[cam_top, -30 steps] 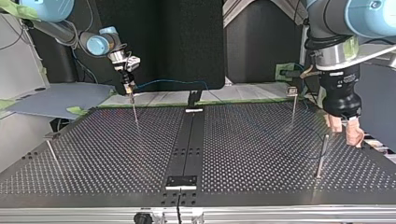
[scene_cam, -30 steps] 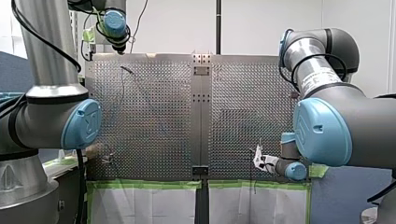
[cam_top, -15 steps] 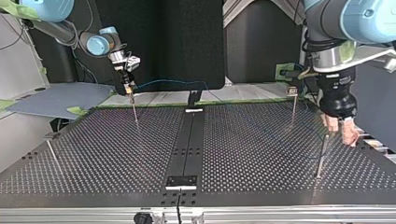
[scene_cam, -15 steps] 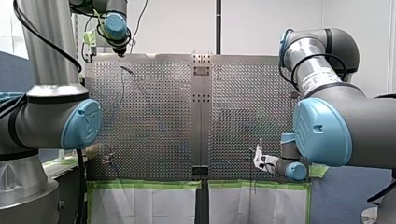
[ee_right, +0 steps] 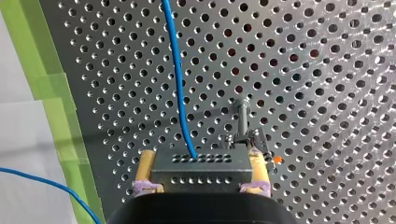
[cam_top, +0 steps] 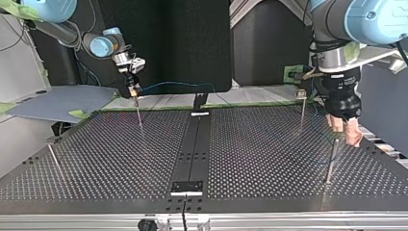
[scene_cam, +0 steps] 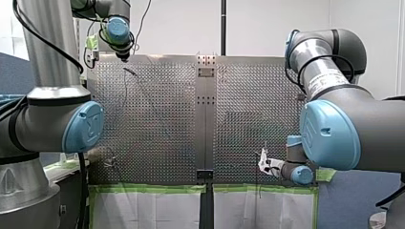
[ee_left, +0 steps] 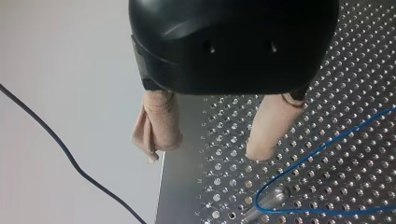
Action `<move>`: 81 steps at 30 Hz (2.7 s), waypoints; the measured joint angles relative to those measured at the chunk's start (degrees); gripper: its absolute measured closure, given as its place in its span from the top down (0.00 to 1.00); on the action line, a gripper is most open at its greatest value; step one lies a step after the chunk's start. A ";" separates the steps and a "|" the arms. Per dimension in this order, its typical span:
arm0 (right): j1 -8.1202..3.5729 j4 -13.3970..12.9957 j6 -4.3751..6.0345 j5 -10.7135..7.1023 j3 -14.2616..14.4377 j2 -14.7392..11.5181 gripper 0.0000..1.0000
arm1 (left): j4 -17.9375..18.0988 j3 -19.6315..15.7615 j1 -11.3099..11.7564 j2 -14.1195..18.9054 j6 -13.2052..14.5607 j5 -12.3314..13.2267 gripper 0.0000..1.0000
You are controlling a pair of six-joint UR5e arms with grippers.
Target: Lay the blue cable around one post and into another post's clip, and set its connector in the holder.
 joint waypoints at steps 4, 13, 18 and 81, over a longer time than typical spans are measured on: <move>0.07 0.00 0.00 0.00 0.01 0.00 0.00 | 0.01 -0.01 -0.02 0.00 0.00 -0.08 1.00; 0.11 0.00 0.00 0.07 0.00 0.00 0.00 | 0.01 -0.02 -0.09 0.00 0.00 -0.14 1.00; 0.11 0.00 0.00 0.08 0.01 0.00 0.00 | 0.01 -0.02 -0.14 0.00 0.00 -0.18 1.00; 0.02 5.77 -6.99 5.66 0.57 0.00 0.00 | 19.67 -22.15 -20.43 -15.89 -10.25 -7.45 1.00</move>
